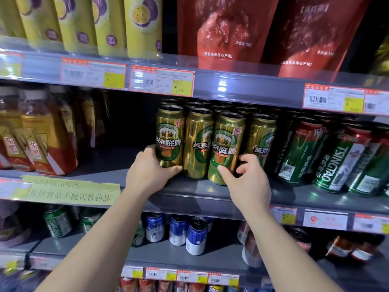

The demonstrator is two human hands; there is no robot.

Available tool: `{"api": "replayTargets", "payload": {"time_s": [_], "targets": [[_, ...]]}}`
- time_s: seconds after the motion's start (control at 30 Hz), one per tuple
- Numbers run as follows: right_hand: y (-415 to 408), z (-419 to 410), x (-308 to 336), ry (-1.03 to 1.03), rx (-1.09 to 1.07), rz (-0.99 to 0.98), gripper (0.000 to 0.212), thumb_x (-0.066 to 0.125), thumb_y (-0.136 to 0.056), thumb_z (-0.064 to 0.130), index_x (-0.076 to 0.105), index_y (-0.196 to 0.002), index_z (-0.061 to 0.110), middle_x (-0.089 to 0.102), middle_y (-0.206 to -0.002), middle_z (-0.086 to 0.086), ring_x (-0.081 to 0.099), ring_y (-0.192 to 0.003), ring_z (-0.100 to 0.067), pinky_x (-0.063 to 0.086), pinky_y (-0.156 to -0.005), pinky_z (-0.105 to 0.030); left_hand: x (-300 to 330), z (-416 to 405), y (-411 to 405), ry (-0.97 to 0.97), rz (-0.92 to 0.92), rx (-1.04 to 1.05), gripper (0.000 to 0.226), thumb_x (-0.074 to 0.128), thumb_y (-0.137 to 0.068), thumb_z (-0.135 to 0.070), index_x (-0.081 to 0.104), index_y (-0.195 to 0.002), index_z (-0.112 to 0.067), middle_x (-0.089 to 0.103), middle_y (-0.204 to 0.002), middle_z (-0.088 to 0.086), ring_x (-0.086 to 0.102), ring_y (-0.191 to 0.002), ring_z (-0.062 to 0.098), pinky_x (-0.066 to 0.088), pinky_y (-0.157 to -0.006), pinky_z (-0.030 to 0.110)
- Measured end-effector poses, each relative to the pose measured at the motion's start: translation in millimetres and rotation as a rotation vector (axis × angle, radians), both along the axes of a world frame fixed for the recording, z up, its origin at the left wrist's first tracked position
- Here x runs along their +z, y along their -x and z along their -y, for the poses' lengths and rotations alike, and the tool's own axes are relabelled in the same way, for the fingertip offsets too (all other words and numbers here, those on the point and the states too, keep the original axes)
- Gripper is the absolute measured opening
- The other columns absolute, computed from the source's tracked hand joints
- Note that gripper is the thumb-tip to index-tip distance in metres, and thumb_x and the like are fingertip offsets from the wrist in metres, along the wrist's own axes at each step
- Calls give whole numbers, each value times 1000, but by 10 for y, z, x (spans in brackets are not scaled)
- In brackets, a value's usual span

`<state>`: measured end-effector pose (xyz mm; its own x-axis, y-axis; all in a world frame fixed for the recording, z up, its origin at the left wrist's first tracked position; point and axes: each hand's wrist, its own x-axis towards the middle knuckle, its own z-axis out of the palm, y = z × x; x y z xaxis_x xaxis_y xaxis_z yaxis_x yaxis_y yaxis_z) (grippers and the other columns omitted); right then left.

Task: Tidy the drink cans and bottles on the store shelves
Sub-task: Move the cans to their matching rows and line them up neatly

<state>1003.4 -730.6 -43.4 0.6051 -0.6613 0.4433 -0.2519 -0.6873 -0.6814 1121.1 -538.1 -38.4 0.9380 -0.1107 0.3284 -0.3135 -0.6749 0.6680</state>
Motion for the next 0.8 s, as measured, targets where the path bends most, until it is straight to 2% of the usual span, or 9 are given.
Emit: {"api": "replayTargets", "payload": {"time_s": [0.1, 0.23, 0.47, 0.57, 0.63, 0.7, 0.77, 0.8], "targets": [[40, 17, 4, 18, -13, -1, 40, 66, -77, 61, 45, -100, 37, 53, -82, 16, 48, -68, 4, 27, -48, -21, -24, 15, 16, 17, 50, 34, 83, 80, -62, -57, 49, -131, -22, 63, -116, 5, 62, -102, 27, 52, -77, 38], [89, 102, 4, 23, -29, 10, 32, 67, -79, 57, 47, -89, 34, 53, -75, 13, 49, -66, -1, 30, -48, -24, -40, 82, 71, 17, 82, 86, 81, 78, -61, -62, 51, -126, -23, 63, -112, 3, 63, -98, 27, 50, -70, 36], [91, 196, -20, 56, -42, 10, 38, 65, -81, 59, 48, -76, 25, 55, -65, 8, 51, -61, -7, 32, -46, -25, -33, 92, 76, 18, 102, 87, 80, 79, -59, -62, 53, -123, -22, 65, -111, 1, 64, -98, 26, 53, -71, 39], [84, 213, -18, 47, -52, 1, 43, 66, -79, 60, 45, -74, 23, 55, -67, 6, 50, -61, -11, 31, -46, -27, -34, 90, 63, 5, 103, 77, 80, 78, -58, -64, 54, -123, -23, 65, -110, 1, 64, -97, 26, 55, -71, 40], [98, 260, 5, 17, -89, 75, 44, 70, -74, 61, 43, -81, 26, 54, -81, 8, 51, -68, -14, 32, -52, -27, -39, 84, 55, -3, 103, 72, 81, 78, -58, -65, 54, -123, -23, 66, -110, 1, 64, -96, 26, 55, -72, 41], [118, 371, 49, -32, -138, 153, 58, 74, -69, 61, 48, -106, 25, 54, -104, 3, 56, -90, -20, 40, -65, -30, -55, 72, 37, -9, 114, 67, 81, 78, -57, -65, 54, -123, -23, 66, -109, 1, 65, -95, 26, 55, -71, 39], [121, 494, 116, -82, -101, 53, 84, 76, -68, 59, 39, -135, 23, 54, -126, -3, 56, -108, -26, 46, -76, -36, -66, 55, 24, -20, 129, 42, 79, 78, -58, -64, 55, -122, -24, 68, -107, 1, 65, -95, 26, 53, -70, 37], [110, 539, 137, -107, -50, -31, 88, 76, -70, 56, 34, -140, 23, 56, -128, -2, 57, -109, -26, 48, -79, -37, -68, 48, 18, -28, 136, 26, 76, 78, -59, -63, 56, -121, -25, 68, -107, 0, 65, -94, 26, 52, -68, 35]]}}
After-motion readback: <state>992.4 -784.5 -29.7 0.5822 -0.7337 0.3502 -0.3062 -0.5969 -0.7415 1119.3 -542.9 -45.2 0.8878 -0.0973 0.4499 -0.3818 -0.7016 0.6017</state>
